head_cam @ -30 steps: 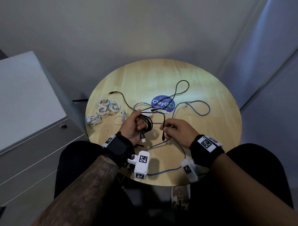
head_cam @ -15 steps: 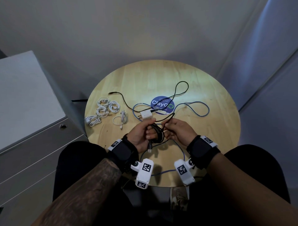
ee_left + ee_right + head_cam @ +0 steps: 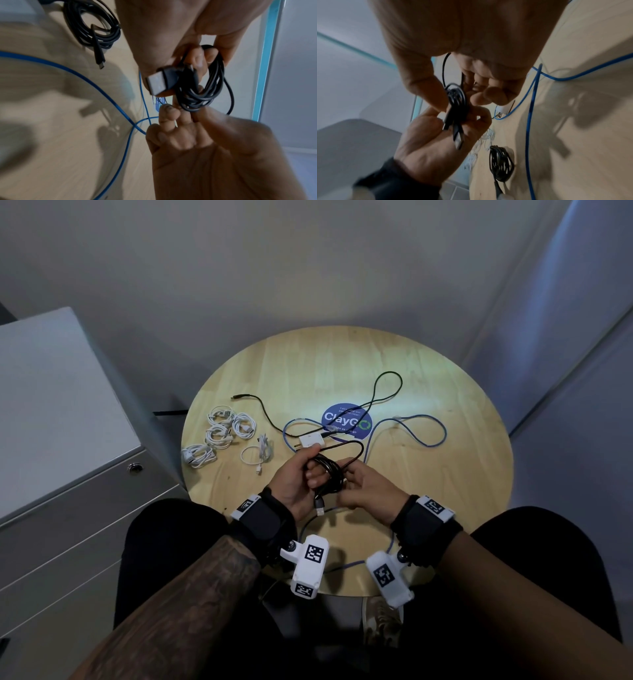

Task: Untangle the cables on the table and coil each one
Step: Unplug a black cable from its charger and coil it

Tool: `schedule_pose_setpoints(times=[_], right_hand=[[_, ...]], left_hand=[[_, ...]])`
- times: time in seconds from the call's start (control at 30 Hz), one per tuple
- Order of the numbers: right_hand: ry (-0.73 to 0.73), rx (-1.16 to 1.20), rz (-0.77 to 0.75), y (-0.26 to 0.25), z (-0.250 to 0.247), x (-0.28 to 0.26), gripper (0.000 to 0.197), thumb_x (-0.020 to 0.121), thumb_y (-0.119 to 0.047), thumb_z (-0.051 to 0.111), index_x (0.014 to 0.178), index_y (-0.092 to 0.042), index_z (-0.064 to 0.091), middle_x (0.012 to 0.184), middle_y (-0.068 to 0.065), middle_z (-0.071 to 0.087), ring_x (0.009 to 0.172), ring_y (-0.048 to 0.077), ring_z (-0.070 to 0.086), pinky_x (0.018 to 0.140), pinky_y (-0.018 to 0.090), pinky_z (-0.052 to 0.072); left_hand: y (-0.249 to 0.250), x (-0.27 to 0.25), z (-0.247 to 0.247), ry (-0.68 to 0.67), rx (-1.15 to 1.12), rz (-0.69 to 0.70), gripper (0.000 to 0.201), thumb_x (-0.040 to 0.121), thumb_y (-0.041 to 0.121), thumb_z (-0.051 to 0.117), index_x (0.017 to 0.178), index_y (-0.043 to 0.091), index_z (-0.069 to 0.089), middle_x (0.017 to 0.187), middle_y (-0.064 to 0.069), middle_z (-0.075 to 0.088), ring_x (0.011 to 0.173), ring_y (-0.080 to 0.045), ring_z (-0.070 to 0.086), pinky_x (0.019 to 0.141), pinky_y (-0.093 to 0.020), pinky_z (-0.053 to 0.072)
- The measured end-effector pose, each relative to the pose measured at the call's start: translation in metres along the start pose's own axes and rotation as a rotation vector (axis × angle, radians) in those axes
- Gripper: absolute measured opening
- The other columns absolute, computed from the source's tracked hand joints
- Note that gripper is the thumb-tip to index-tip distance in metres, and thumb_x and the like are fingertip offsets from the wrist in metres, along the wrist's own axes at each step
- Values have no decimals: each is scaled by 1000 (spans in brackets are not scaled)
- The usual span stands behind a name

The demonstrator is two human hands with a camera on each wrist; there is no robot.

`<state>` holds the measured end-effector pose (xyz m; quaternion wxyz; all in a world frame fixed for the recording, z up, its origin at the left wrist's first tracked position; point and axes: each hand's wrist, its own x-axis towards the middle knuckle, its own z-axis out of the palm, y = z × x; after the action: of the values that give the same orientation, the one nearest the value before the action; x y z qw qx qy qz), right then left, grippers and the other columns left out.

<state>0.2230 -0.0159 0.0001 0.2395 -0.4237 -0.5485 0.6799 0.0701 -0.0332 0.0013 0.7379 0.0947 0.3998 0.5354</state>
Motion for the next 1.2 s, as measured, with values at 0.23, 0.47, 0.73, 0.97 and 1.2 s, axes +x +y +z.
schedule_pose_setpoints(times=[0.23, 0.47, 0.73, 0.97, 1.2], right_hand=[[136, 45, -89, 3, 7, 1, 18, 85, -2, 71, 88, -11, 56, 76, -6, 73, 68, -2, 66, 60, 11, 47], [33, -81, -61, 7, 2, 4, 45, 71, 15, 76, 97, -13, 52, 89, 0, 66, 82, 8, 62, 78, 25, 53], [235, 42, -85, 10, 8, 5, 20, 90, -30, 69, 91, -16, 56, 86, 2, 72, 79, 14, 63, 61, 30, 45], [292, 74, -117, -1, -8, 6, 12, 92, -26, 67, 85, -17, 64, 76, 3, 64, 68, 16, 59, 56, 31, 51], [288, 156, -167, -6, -12, 10, 26, 82, -7, 76, 82, -17, 52, 63, -2, 52, 51, 8, 42, 46, 20, 32]], left_hand=[[-9, 3, 4, 35, 7, 34, 38, 97, 26, 53, 63, 16, 40, 44, 5, 29, 39, -7, 28, 54, -18, 28], [-9, 3, -1, -32, -81, -4, 40, 88, 31, 59, 58, 18, 38, 47, 4, 28, 41, -8, 30, 50, -20, 26], [-12, 5, 5, 19, -30, 66, 37, 98, 24, 54, 65, 16, 39, 47, 5, 30, 41, -7, 29, 52, -16, 31], [-5, 6, 0, 0, 22, 110, 40, 98, 24, 52, 63, 18, 35, 51, 4, 24, 42, -8, 23, 50, -20, 20], [-6, 3, 0, -66, 22, 52, 42, 99, 27, 49, 61, 18, 33, 47, 5, 25, 39, -7, 23, 44, -17, 20]])
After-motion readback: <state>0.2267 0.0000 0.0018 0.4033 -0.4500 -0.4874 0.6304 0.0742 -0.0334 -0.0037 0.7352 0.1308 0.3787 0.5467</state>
